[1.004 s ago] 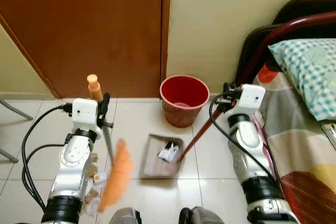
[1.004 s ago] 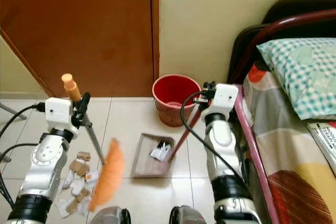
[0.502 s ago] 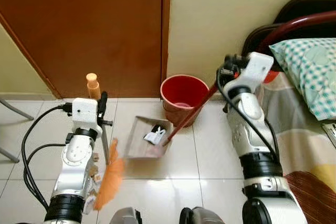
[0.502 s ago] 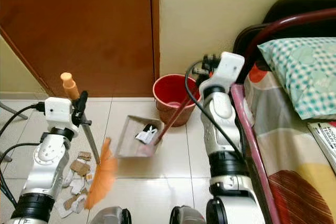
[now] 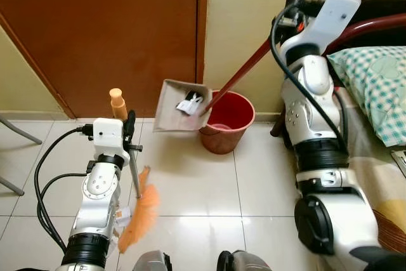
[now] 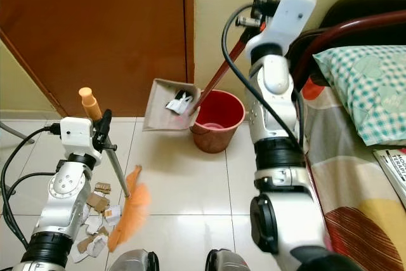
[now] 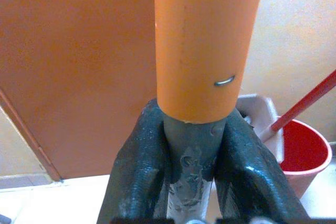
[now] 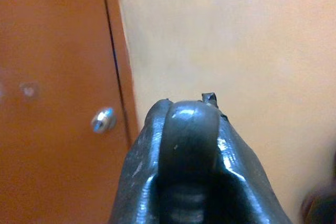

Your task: Sweep floor

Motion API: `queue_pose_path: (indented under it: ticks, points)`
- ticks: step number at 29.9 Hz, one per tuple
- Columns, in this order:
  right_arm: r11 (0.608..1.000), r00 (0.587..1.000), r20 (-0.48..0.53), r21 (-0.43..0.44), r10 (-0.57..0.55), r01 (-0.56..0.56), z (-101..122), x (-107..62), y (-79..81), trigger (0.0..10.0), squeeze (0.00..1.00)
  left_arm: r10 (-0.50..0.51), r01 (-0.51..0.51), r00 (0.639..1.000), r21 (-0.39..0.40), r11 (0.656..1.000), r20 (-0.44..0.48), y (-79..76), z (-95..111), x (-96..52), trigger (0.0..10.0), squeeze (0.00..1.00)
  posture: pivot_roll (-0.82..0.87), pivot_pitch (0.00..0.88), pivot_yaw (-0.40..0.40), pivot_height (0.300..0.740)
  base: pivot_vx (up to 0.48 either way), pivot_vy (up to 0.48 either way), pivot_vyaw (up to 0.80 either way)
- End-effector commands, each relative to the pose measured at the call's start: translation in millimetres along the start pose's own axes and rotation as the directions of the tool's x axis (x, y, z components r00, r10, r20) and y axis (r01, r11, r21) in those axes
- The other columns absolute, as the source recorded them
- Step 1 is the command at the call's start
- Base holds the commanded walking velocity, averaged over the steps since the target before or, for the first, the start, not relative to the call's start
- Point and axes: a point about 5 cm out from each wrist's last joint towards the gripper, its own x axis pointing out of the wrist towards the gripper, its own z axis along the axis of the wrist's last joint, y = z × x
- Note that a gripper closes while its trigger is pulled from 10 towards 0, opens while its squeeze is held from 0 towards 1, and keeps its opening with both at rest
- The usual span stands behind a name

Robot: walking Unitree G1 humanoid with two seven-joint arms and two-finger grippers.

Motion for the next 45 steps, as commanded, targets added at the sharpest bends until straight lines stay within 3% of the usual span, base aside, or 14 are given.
queue_pose_path:
  ticks: [1,8,9,13,17,22,23,27,31,35,39,40,41,45]
  points:
    - [0.992,0.989,0.131,-0.118,0.062,-0.047,24.2,8.2,6.1,10.0,0.00,-0.002,0.002,1.000,-0.015,1.000,0.008,-2.1,1.4,0.8,10.0,0.00,0.00,0.054,-0.001,0.740,0.000,0.000,0.00]
    - [0.950,0.963,0.200,-0.288,0.181,-0.119,29.5,6.6,19.6,10.0,0.00,-0.011,0.011,1.000,-0.025,1.000,0.004,-4.9,0.4,1.7,10.0,0.00,0.00,0.054,-0.001,0.740,0.000,0.000,0.00]
    - [0.924,0.949,0.215,-0.356,0.229,-0.142,26.3,3.1,27.2,10.0,0.00,-0.016,0.016,1.000,-0.028,0.999,0.005,-7.3,1.1,3.5,10.0,0.00,-0.01,0.054,-0.001,0.740,0.000,0.000,0.00]
    - [0.868,0.920,0.218,-0.455,0.327,-0.200,16.1,-5.7,42.6,10.0,0.00,-0.019,0.019,1.000,-0.031,0.999,0.010,-9.6,2.6,6.1,10.0,0.00,0.00,0.053,-0.005,0.740,0.000,0.000,0.00]
    - [0.839,0.904,0.203,-0.489,0.377,-0.240,6.9,-11.7,50.4,10.0,0.00,-0.019,0.020,1.000,-0.033,0.999,0.014,-10.3,3.2,6.7,10.0,0.00,0.00,0.053,-0.007,0.740,0.000,0.000,0.00]
    - [0.731,0.828,0.153,-0.573,0.540,-0.371,-15.0,-31.5,74.1,10.0,0.00,-0.017,0.018,1.000,-0.040,0.999,0.013,-11.7,2.0,5.9,10.0,0.00,0.00,0.053,-0.015,0.740,0.000,0.000,0.00]
    - [0.676,0.788,0.119,-0.600,0.604,-0.428,-25.9,-42.2,83.2,10.0,0.00,-0.018,0.019,1.000,-0.042,0.999,0.014,-13.2,2.0,5.8,10.0,0.00,0.00,0.054,-0.018,0.740,0.000,0.000,0.00]
    - [0.645,0.761,0.097,-0.605,0.641,-0.466,-34.8,-52.0,90.3,10.0,0.00,-0.020,0.020,1.000,-0.045,0.999,0.016,-14.2,2.2,5.8,10.0,0.00,0.00,0.054,-0.019,0.740,0.000,0.000,0.00]
    - [0.649,0.755,0.122,-0.609,0.645,-0.456,-31.6,-52.7,92.8,10.0,0.00,-0.018,0.018,1.000,-0.047,0.999,0.017,-13.9,2.3,6.0,10.0,0.00,0.00,0.054,-0.019,0.740,0.000,0.000,0.00]
    - [0.694,0.761,0.189,-0.585,0.621,-0.420,-18.8,-46.5,94.3,10.0,0.00,-0.021,0.022,1.000,-0.046,0.999,0.017,-13.8,2.6,7.0,10.0,0.00,0.00,0.054,-0.015,0.740,0.000,0.000,0.00]
    - [0.805,0.778,0.322,-0.466,0.539,-0.365,15.6,-31.6,99.8,10.0,0.00,-0.026,0.027,0.999,-0.046,0.999,0.022,-14.6,4.3,9.3,10.0,0.00,-0.01,0.052,-0.010,0.740,0.000,0.000,0.00]
    - [0.805,0.778,0.322,-0.466,0.539,-0.365,15.6,-31.6,99.8,10.0,0.00,-0.026,0.027,0.999,-0.046,0.999,0.022,-14.6,4.3,9.3,10.0,0.00,-0.01,0.052,-0.010,0.740,0.000,0.000,0.00]
    - [0.839,0.787,0.351,-0.409,0.507,-0.358,24.0,-28.3,101.7,10.0,0.00,-0.029,0.030,0.999,-0.047,0.998,0.023,-15.1,4.6,9.5,10.0,0.00,0.00,0.052,-0.009,0.740,0.000,0.000,0.00]
    - [0.896,0.834,0.335,-0.241,0.438,-0.373,23.4,-28.2,104.9,10.0,0.00,-0.035,0.036,0.999,-0.050,0.998,0.023,-15.6,4.6,9.6,10.0,0.00,0.00,0.050,-0.006,0.740,0.000,0.000,0.00]
